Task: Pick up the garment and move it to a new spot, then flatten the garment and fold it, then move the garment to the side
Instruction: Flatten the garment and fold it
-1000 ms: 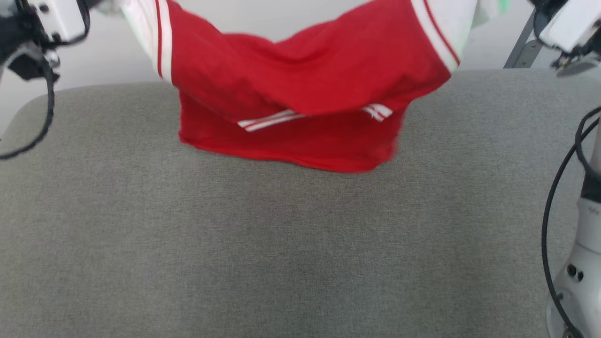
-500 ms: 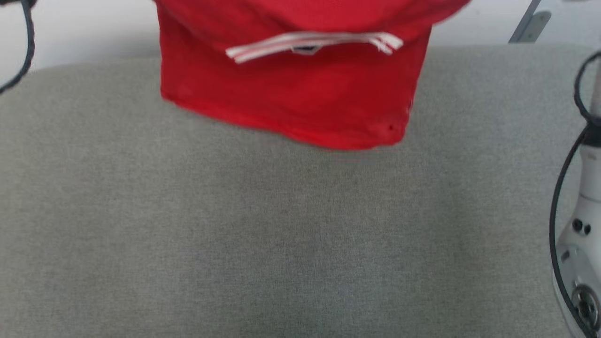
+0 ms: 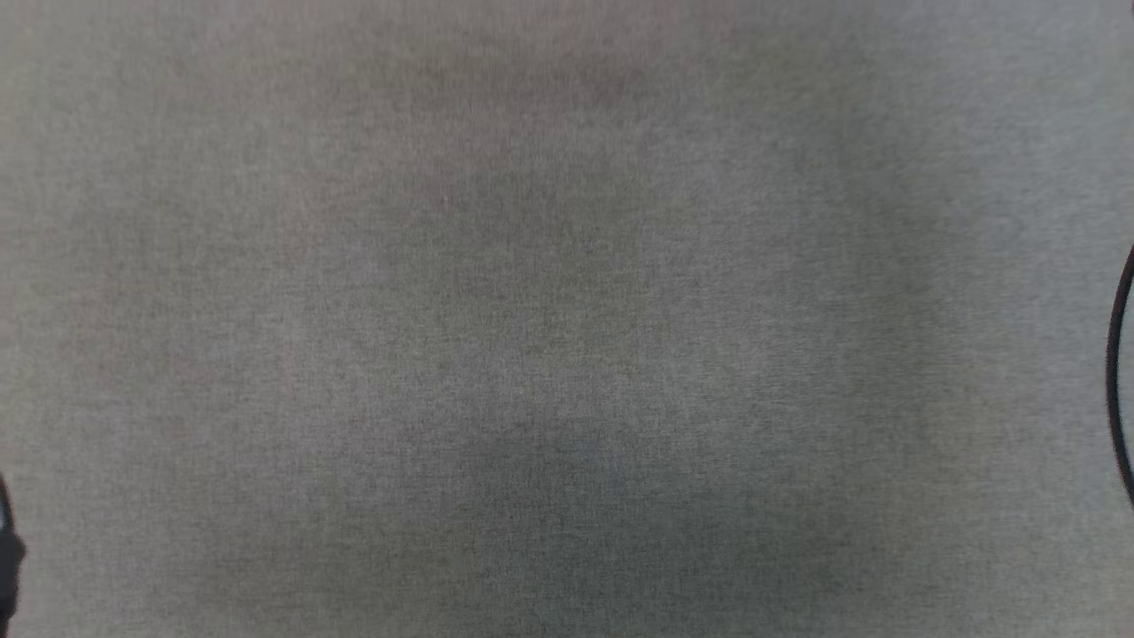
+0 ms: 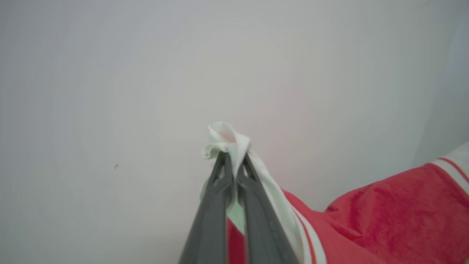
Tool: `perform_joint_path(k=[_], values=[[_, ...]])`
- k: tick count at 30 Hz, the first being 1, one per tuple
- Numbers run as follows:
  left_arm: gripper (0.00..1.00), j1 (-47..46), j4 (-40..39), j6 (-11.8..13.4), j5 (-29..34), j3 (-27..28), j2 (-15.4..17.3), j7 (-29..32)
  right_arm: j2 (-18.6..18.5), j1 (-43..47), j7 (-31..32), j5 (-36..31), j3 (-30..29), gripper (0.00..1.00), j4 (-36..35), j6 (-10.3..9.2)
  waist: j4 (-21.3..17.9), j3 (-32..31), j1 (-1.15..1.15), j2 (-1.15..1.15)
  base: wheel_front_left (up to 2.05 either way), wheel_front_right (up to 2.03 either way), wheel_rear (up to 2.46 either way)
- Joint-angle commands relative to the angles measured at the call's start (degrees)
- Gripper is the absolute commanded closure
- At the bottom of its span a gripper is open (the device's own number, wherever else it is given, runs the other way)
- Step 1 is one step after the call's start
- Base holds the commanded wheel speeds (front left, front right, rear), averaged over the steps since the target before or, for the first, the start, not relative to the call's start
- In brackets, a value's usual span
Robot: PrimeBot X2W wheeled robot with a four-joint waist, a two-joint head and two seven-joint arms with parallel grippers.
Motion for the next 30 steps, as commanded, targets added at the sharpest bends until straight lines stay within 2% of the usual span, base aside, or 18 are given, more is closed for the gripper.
perform_joint_path(k=[1,3,6,11,14,22,30], values=[[1.0,-0.4,0.9,-0.6,1.1,-0.3,-0.4,-1.7,-0.8,-0.9,-2.4,-1.5,1.0,1.0,1.6,0.0,0.6,2.2,0.0,0.0,0.0,0.0,0.0],[1.0,-0.4,2.1,-1.2,1.3,-0.8,-1.3,-4.9,-1.1,-1.8,-6.2,-2.5,2.6,1.0,4.8,0.0,1.1,2.8,0.0,0.0,0.0,0.0,0.0],[1.0,1.8,5.2,-1.6,0.2,-1.5,-1.8,-6.1,-0.8,-1.7,-7.3,-1.4,4.4,1.0,10.1,0.0,1.7,3.3,0.0,0.0,0.0,0.0,0.0],[1.0,6.8,8.3,-1.9,-1.8,-4.0,-2.6,-3.3,-0.7,1.5,-4.1,2.6,8.2,1.0,16.8,-0.01,2.4,3.1,0.0,0.0,0.0,0.0,0.0],[1.0,11.1,9.4,-1.8,-2.7,-6.9,-2.1,2.1,-0.4,4.4,-0.1,7.1,10.7,1.0,18.3,-0.01,2.9,2.3,0.0,0.0,0.0,0.0,0.0],[1.0,21.1,7.7,-1.9,-8.0,-10.4,-0.3,15.3,-3.6,14.1,13.2,19.4,16.5,1.0,14.3,-0.01,3.4,-1.2,0.0,0.0,0.0,0.0,0.0],[1.0,31.9,3.2,-1.9,-11.1,-12.2,3.6,21.1,-9.0,26.2,25.0,27.6,21.1,1.0,5.4,0.0,3.4,-6.2,0.0,0.0,0.0,0.0,0.0]])
